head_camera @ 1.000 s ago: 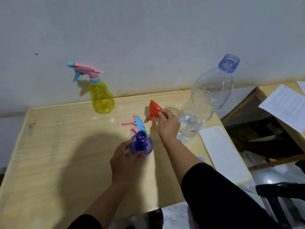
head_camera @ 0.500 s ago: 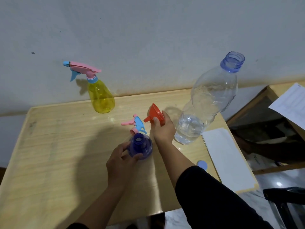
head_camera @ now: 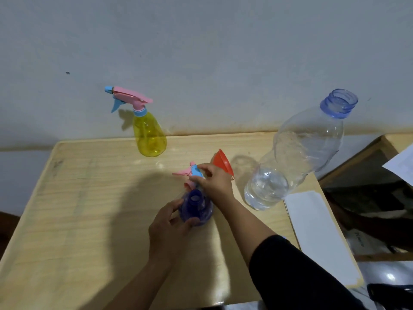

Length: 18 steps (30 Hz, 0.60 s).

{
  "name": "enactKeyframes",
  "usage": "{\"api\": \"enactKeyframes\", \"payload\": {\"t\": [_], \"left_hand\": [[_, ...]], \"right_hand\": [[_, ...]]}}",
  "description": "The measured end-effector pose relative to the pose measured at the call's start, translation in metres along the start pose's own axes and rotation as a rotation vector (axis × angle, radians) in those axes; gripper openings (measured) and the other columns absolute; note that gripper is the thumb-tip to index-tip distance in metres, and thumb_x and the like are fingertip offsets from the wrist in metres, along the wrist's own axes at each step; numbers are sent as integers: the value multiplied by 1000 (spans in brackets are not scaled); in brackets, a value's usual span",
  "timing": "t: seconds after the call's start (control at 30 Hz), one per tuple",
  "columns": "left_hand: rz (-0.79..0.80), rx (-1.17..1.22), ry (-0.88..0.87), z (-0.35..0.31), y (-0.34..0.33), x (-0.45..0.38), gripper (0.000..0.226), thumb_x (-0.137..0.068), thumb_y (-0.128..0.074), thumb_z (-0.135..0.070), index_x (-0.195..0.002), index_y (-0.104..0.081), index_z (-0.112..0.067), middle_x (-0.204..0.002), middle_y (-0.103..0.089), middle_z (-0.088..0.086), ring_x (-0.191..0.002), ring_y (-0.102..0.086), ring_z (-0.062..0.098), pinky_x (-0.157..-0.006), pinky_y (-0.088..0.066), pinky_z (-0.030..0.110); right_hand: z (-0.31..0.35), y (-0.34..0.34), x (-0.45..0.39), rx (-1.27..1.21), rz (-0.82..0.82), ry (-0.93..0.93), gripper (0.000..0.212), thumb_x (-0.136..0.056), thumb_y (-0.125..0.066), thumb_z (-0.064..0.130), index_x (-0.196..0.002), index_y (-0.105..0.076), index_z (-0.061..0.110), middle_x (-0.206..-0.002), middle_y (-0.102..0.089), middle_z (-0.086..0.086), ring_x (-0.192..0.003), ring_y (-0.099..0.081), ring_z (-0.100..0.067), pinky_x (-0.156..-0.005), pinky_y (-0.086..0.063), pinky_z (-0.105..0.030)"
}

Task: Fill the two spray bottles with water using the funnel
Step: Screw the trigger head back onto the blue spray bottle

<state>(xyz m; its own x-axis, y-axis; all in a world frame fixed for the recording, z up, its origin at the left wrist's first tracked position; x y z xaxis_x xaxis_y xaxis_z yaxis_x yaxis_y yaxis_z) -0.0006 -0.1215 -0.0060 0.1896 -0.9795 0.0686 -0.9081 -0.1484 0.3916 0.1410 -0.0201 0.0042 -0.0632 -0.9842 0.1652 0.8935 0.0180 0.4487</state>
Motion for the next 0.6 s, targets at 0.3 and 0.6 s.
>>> {"api": "enactKeyframes", "payload": {"t": [0.3,0.6], "left_hand": [[-44,0,12,8,-1,-5,57,-55,-88,-15,-94,-57,-44,-105,-64,-14,-90,-63,0,-75,-49,9],[-60,-6,-13,9,-2,-3,62,-54,-88,-13,-95,-55,-44,-107,-62,-12,-94,-61,1,-75,-47,5]], "right_hand": [[-6,-22,-31,215,102,-36,63,-70,-80,30,-126,-56,15,-113,-63,-3,-96,-56,-14,-81,-43,-19],[-13,-22,-39,224,81,-87,55,-79,-75,26,-128,-55,14,-116,-65,-6,-104,-61,-18,-91,-50,-27]]}}
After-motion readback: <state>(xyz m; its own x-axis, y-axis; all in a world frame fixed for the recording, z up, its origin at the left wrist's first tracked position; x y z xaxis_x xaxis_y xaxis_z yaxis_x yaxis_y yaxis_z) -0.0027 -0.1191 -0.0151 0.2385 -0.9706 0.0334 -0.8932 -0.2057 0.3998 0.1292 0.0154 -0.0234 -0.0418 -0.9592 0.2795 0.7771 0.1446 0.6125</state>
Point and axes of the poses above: each hand's wrist, its own x-axis away from the middle knuckle, its own y-axis out of the back of the hand, z = x × y, the point moved 4 cm from there along -x, towards the middle knuckle
